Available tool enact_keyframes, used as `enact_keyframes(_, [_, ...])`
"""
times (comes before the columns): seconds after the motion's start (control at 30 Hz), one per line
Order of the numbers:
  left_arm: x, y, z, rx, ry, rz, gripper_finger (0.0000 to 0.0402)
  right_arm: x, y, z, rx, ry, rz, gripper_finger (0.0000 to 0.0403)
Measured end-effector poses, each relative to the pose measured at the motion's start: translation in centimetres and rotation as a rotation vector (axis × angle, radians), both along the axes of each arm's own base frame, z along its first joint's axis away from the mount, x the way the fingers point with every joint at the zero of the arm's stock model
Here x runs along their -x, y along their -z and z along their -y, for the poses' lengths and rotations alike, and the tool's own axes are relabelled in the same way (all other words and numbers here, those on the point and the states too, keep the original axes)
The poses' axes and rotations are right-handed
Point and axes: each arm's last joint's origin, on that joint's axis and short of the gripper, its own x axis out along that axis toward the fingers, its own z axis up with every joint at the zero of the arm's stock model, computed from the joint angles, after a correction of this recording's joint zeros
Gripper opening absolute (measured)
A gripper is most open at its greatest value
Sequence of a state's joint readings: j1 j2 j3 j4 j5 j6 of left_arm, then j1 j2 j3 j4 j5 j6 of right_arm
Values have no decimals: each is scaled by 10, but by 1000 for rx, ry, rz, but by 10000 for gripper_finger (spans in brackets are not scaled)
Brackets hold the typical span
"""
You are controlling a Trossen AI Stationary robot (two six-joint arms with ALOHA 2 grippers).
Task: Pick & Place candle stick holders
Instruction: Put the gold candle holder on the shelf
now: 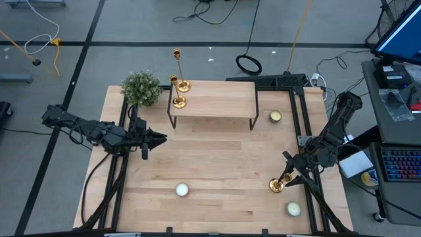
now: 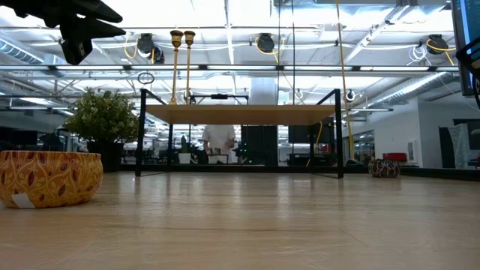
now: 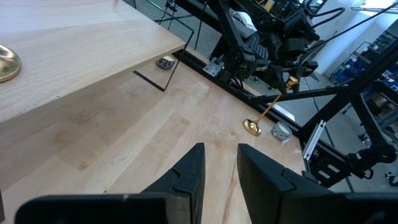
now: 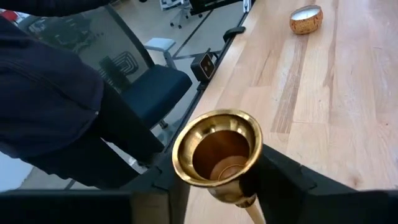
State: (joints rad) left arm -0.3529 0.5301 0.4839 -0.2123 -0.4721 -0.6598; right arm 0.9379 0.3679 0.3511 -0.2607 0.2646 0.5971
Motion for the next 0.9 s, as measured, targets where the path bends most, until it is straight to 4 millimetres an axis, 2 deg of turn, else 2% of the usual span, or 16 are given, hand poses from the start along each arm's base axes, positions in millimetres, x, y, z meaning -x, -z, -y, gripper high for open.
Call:
enact_keyframes(0.23, [0,0,0,0,0,0,93,0,0,0,14,-7,10,91])
enact_keyframes(0.63, [0,0,0,0,0,0,93,-2,-3,1,27,56,63,98])
enact_keyframes(0.9, [0,0,0,0,0,0,93,-7,-17,3,25,227,236,93])
